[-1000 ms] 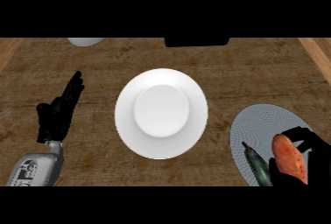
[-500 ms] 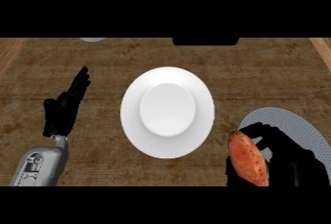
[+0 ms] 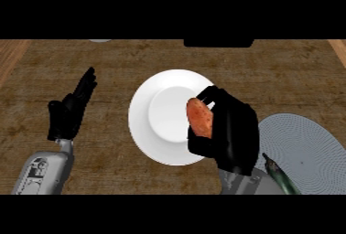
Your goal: Pick the sweet potato from the placemat and place it in the plate
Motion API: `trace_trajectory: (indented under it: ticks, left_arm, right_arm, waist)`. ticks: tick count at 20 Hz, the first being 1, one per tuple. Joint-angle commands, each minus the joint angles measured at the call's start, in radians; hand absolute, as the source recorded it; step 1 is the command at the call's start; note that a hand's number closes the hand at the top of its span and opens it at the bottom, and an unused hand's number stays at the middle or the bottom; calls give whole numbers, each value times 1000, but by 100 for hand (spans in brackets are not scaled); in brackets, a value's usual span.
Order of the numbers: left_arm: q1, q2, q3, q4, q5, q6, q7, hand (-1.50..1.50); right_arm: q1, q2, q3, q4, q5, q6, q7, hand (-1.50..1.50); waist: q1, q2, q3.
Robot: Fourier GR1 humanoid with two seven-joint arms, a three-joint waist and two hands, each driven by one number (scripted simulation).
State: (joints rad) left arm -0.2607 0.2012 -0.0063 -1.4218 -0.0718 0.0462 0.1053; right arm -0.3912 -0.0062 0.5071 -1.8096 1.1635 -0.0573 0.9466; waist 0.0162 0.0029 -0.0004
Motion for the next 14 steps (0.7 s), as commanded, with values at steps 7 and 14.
trace_trajectory:
  ticks: [7,14]
  left_arm:
    - [-63,-15,-3,22,-21,5,21,0]
    - [-43,1,17,42,5,-39,-37,0]
  right_arm:
    - [-272,6,42,581,-113,-139,48,150]
    - [-363,6,75,801,-416,-405,75,-150]
  waist:
    - [10,3,0]
    - [40,11,1]
